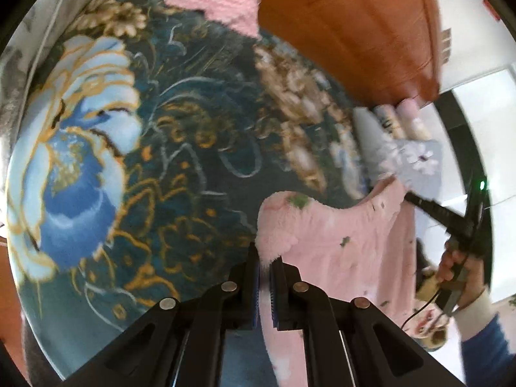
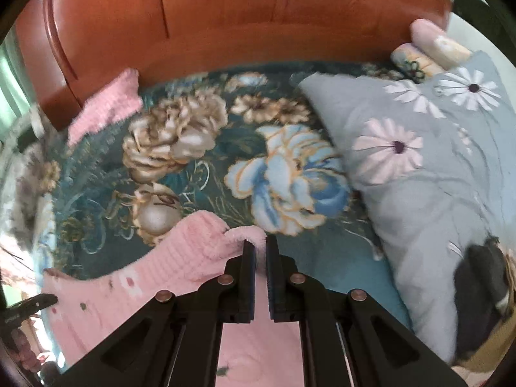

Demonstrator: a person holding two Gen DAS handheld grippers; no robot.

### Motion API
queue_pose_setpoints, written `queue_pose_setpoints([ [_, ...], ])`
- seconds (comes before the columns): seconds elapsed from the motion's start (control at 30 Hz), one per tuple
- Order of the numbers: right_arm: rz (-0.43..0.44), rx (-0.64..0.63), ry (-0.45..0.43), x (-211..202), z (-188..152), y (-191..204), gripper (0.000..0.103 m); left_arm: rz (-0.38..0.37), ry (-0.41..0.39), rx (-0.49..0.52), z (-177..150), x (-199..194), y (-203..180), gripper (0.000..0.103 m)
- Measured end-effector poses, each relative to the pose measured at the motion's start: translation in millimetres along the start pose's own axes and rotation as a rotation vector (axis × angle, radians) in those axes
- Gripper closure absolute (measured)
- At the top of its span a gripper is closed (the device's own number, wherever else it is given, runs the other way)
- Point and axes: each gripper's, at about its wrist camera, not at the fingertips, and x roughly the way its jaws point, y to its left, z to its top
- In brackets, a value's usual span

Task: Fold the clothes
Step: 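Hold the pink garment edges with both grippers and lift it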

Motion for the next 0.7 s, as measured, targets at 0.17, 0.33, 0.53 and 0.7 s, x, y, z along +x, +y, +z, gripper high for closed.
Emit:
queue_pose_setpoints([
  [0.17, -0.027, 0.037, 0.106, 56, -2, 1, 0.097, 0.031, 0.039, -0.005, -8, 16, 16, 0.097],
  [0.33, -0.026, 0.051, 0.152, 74, -14, 0, 0.097, 0.027, 0.049, -0.010, -15, 15, 18, 0.093],
  [0.53, 0.015, 0.036, 0.109, 49, -19, 1, 0.060, 0.079, 0.058, -0.029, -29, -4, 6, 0.082],
  [0.7, 0.068, 0.105, 0.046, -8, -58, -24, 0.053, 0.142, 0.032, -0.104, -58, -26, -6, 0.075],
])
